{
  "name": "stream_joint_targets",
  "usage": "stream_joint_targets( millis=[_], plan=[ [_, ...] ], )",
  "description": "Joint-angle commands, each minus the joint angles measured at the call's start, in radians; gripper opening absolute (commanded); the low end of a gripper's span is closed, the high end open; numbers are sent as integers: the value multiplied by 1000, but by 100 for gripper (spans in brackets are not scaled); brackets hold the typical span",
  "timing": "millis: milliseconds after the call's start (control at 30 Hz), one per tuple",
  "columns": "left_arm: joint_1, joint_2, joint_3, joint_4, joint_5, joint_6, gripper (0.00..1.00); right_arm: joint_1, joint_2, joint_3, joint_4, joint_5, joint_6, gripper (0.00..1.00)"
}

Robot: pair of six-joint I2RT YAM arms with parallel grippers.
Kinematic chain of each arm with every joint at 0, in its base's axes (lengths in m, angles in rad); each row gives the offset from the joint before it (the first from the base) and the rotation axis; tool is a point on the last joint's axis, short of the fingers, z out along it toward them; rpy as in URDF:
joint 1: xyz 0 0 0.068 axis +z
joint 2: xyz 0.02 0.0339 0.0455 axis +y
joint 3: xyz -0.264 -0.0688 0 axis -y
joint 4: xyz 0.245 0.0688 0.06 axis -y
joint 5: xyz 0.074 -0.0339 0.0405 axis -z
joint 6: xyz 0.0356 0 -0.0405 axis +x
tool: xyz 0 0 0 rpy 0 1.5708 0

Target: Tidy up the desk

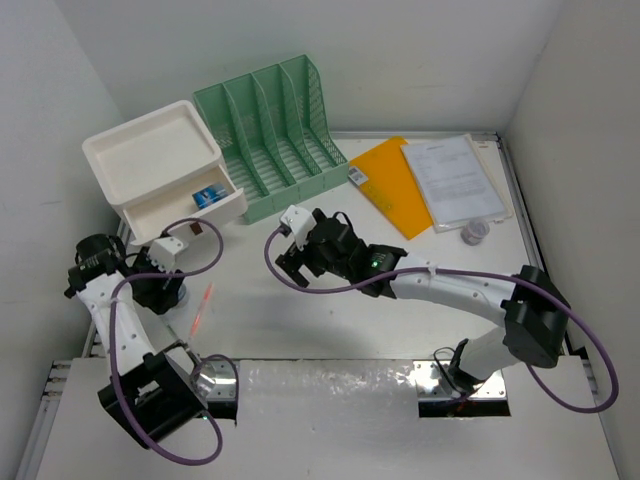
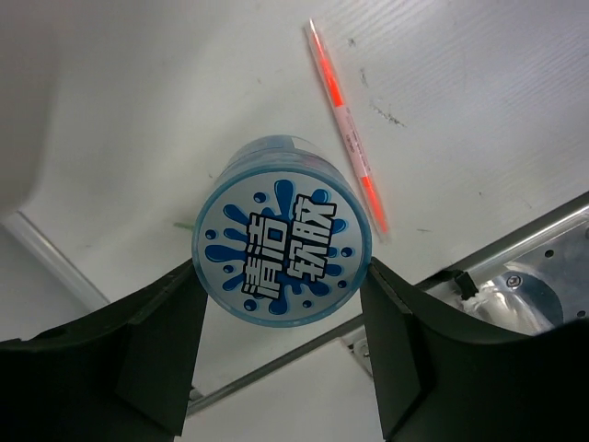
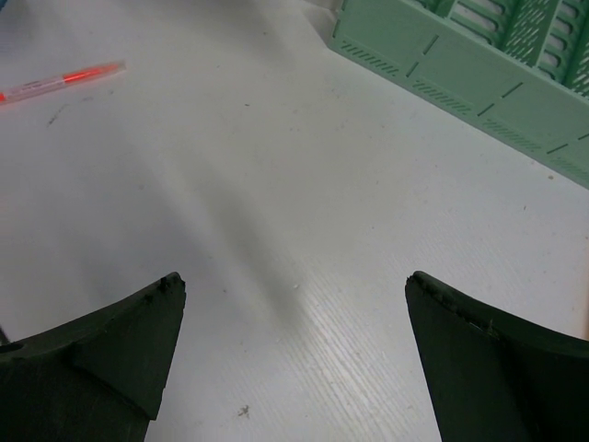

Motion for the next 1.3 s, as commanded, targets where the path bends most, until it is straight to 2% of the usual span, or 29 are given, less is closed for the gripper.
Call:
stream_joint_targets(
  millis=[0, 100, 200, 400, 533, 633, 700, 833, 933, 1267],
  plan=[
    [-8, -25, 95, -144, 118, 91, 0, -9, -4, 118, -78, -56, 75, 99],
    [-10, -42, 126, -143, 192, 116, 0, -34, 27, 189, -135, -133, 181, 99],
    [-40, -27, 159, -145, 273, 93, 0, -55, 44, 224, -116, -220, 300, 99],
    [-192, -14, 247, -143, 470, 29, 0, -55, 81, 312, -120, -170, 388, 99],
    [-223, -65, 287, -143, 641, 26, 0, -53, 73, 297, -59, -162, 426, 99],
    [-226, -100, 287, -142, 730, 70, 0, -55, 58, 269, 69, -197, 472, 99],
    [-226, -137, 259, -139, 761, 108, 0, -53, 61, 275, 110, -240, 514, 99],
    [-226, -175, 212, -33, 790, 41, 0, -53, 105, 284, 221, -346, 581, 99],
    [-226, -159, 204, -27, 798, 46, 0, -50, 145, 287, 295, -413, 620, 99],
    [-228, -162, 199, 108, 766, -80, 0, -24, 245, 352, 283, -477, 654, 99]
  ],
)
